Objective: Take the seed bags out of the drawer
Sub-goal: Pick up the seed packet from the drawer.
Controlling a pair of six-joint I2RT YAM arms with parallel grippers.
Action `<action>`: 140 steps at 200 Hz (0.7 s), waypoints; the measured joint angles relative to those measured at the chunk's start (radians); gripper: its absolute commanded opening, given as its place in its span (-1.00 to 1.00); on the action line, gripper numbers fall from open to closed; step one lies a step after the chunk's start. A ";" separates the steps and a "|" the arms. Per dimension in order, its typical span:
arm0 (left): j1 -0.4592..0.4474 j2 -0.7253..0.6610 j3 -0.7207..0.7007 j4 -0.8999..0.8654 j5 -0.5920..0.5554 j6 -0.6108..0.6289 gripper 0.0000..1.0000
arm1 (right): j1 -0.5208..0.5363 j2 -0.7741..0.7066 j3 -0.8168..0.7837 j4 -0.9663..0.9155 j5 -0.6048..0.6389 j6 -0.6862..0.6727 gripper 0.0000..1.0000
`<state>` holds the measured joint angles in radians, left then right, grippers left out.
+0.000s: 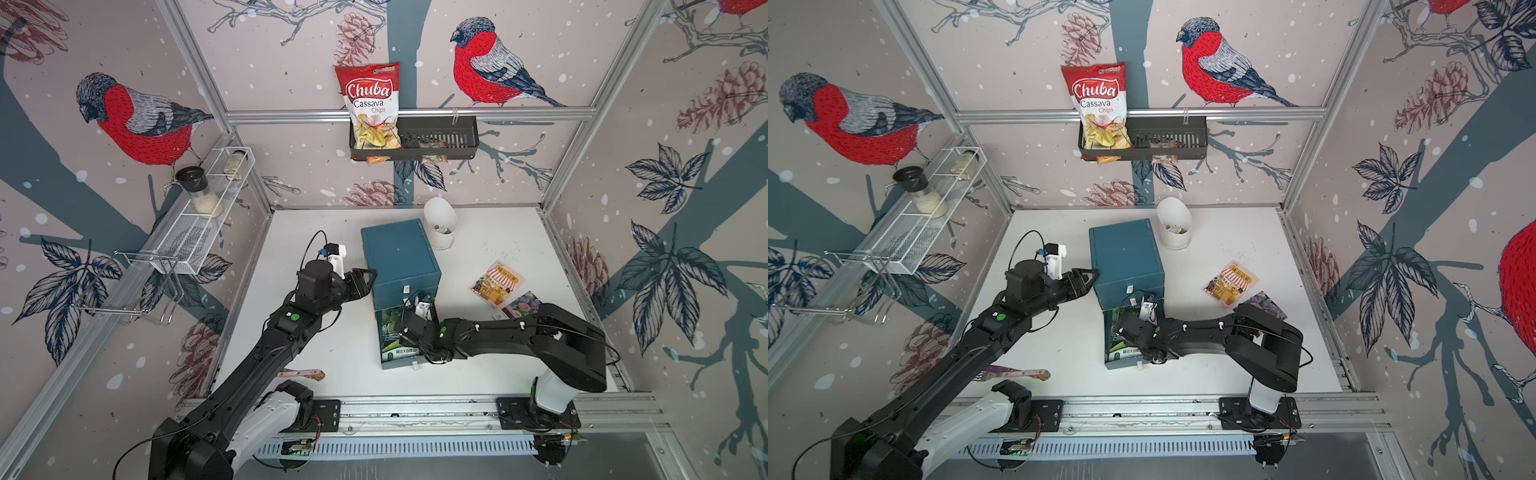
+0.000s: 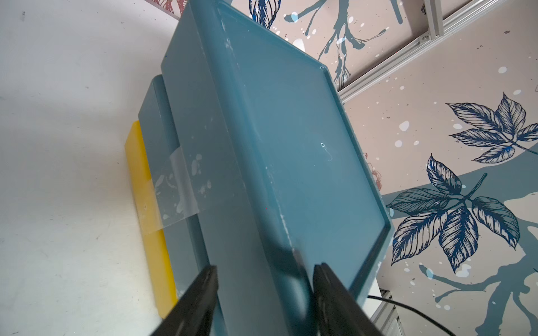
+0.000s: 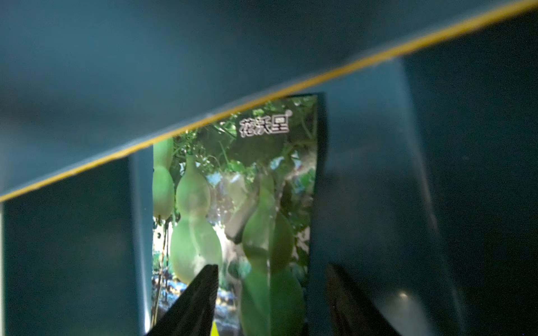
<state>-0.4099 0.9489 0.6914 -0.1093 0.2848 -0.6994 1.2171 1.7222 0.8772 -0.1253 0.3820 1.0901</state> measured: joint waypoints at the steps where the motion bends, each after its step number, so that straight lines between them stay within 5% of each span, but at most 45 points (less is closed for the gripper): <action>1: 0.000 0.000 0.000 0.000 0.000 0.000 0.10 | 0.000 0.001 0.000 0.001 0.000 0.000 0.14; 110: 0.000 -0.013 -0.024 0.028 -0.008 -0.001 0.08 | -0.011 0.005 0.003 0.044 -0.048 -0.019 -1.00; 140: 0.000 -0.012 -0.022 0.026 -0.008 -0.001 0.08 | -0.005 -0.031 0.002 0.035 -0.048 -0.024 -1.00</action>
<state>-0.4099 0.9367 0.6693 -0.0837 0.2768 -0.7002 1.2118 1.6909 0.8787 -0.0906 0.3344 1.0660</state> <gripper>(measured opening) 0.541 0.074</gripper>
